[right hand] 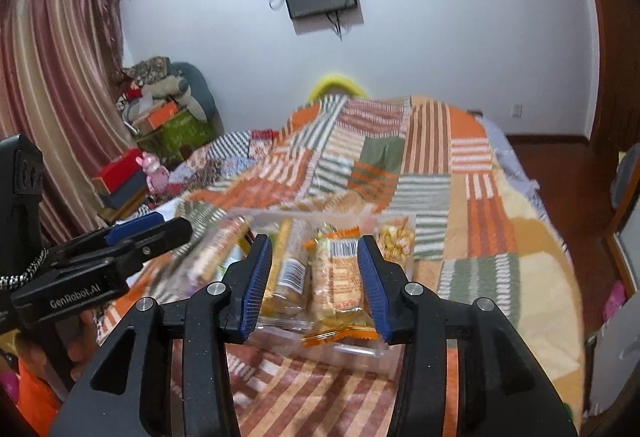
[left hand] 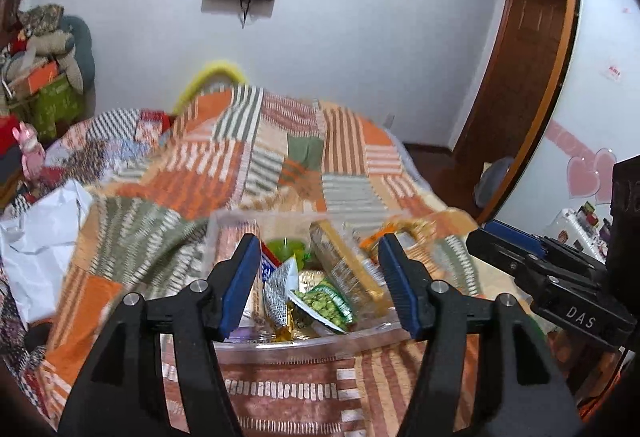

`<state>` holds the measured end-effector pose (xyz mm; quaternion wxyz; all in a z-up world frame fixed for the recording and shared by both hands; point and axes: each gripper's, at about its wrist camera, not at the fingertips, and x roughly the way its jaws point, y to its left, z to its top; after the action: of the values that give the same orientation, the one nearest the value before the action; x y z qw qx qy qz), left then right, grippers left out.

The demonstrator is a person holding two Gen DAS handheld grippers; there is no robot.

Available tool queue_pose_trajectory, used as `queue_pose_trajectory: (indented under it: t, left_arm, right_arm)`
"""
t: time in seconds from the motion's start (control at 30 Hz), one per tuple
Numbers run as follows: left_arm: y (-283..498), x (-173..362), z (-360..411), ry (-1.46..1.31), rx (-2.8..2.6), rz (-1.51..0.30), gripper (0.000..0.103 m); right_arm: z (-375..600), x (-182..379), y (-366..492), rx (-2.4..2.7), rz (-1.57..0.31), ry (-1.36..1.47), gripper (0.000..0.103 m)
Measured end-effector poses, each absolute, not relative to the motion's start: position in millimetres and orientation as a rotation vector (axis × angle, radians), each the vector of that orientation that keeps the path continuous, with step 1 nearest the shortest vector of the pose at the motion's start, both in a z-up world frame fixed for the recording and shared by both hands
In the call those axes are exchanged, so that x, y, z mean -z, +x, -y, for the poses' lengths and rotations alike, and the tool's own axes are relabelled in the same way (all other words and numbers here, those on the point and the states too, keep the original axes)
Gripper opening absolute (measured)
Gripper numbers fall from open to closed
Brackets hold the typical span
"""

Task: Organize snacks

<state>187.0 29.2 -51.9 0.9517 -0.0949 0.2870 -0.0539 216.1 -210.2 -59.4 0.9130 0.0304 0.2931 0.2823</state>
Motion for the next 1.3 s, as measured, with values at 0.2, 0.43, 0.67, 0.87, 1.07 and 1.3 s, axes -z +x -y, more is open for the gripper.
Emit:
queue_pose_trajectory:
  t: [0.2, 0.43, 0.67, 0.87, 1.07, 1.3]
  left_arm:
    - [141, 7, -25, -0.158, 0.114, -0.465, 0.061]
    - [93, -24, -18, -0.144, 0.114, -0.357, 0.074]
    - [64, -36, -10, -0.123, 0.104, -0.300, 0.088]
    - [49, -36, -6, -0.101, 0.080, -0.280, 0.099]
    - [43, -32, -5, -0.096, 0.070, -0.277, 0.102]
    - [43, -25, -2, -0.089, 0.070, -0.286, 0.102]
  right_arm:
    - [222, 21, 180, -0.571, -0.494, 0.050, 0.049]
    - [230, -7, 140, -0.527, -0.378, 0.034, 0.069]
    - [230, -16, 113, -0.473, -0.305, 0.025, 0.088]
    - [230, -15, 101, -0.438, -0.272, 0.037, 0.102]
    - [233, -16, 95, -0.415, -0.252, 0.033, 0.103]
    - [236, -12, 90, -0.411, -0.257, 0.035, 0.103]
